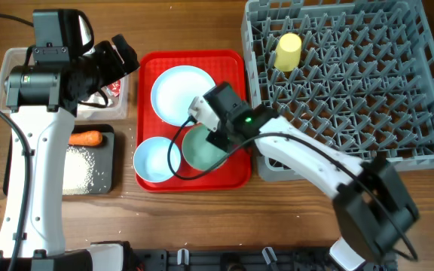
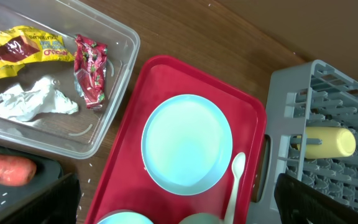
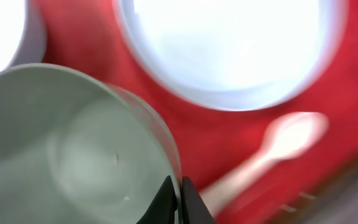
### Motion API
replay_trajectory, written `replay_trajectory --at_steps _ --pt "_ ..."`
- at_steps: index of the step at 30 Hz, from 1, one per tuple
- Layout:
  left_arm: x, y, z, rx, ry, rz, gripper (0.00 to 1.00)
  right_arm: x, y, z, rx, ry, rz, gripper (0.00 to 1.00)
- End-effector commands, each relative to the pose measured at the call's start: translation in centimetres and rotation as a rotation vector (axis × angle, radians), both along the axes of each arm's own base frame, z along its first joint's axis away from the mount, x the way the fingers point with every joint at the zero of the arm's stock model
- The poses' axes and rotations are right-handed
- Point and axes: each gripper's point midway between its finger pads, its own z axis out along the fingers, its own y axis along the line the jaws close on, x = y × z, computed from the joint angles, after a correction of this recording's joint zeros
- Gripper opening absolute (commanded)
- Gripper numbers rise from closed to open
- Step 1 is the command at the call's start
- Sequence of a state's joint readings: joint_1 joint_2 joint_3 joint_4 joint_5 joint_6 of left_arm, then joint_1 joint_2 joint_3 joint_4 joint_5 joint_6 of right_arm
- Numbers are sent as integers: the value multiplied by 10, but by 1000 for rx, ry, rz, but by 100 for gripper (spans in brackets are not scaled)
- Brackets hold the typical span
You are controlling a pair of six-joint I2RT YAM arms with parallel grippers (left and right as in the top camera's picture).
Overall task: Sort waste into correct bins and load items into the dishwasher rack
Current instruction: 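Lift green bowl and carry it right into the rack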
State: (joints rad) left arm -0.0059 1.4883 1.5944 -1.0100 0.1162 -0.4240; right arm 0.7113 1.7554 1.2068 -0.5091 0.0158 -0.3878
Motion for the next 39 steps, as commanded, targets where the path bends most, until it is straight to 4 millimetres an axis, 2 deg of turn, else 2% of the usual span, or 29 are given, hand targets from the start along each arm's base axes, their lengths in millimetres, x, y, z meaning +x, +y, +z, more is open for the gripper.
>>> replay_trajectory --at_steps 1,5,7,8,10,13,14,17,21,25,27,30,33,36,39 --pt "1 4 1 21 -7 0 100 34 -27 83 -24 -293 -146 4" --pt "1 4 1 20 -7 0 100 63 -79 158 -61 -574 -385 4" --pt "1 4 1 20 -7 0 100 76 -107 181 -116 -680 -482 4" --pt "1 4 1 20 -7 0 100 81 -122 190 -160 -722 -521 4" --pt "1 4 1 20 -7 0 100 90 -142 194 -245 -747 -517 4" --pt "1 4 1 20 -7 0 100 107 -186 209 -255 -798 -643 4" --pt "1 4 1 20 -7 0 100 115 -208 215 -254 -816 -704 4" --pt "1 4 1 20 -7 0 100 125 -250 222 -289 -843 -792 4" --pt "1 4 1 20 -7 0 100 140 -313 210 -555 -819 -787 4" --pt "1 4 1 20 -7 1 100 157 -377 192 -818 -806 -879 4" --pt "1 4 1 20 -7 0 100 165 -386 181 -857 -812 -894 4" --pt "1 4 1 20 -7 0 100 181 -385 161 -921 -814 -861 4" --pt "1 4 1 20 -7 1 100 193 -384 131 -948 -792 -832 4" --pt "1 4 1 20 -7 0 100 199 -384 91 -985 -725 -793 4" --pt "1 4 1 20 -7 0 100 201 -376 71 -1000 -696 -767 4"
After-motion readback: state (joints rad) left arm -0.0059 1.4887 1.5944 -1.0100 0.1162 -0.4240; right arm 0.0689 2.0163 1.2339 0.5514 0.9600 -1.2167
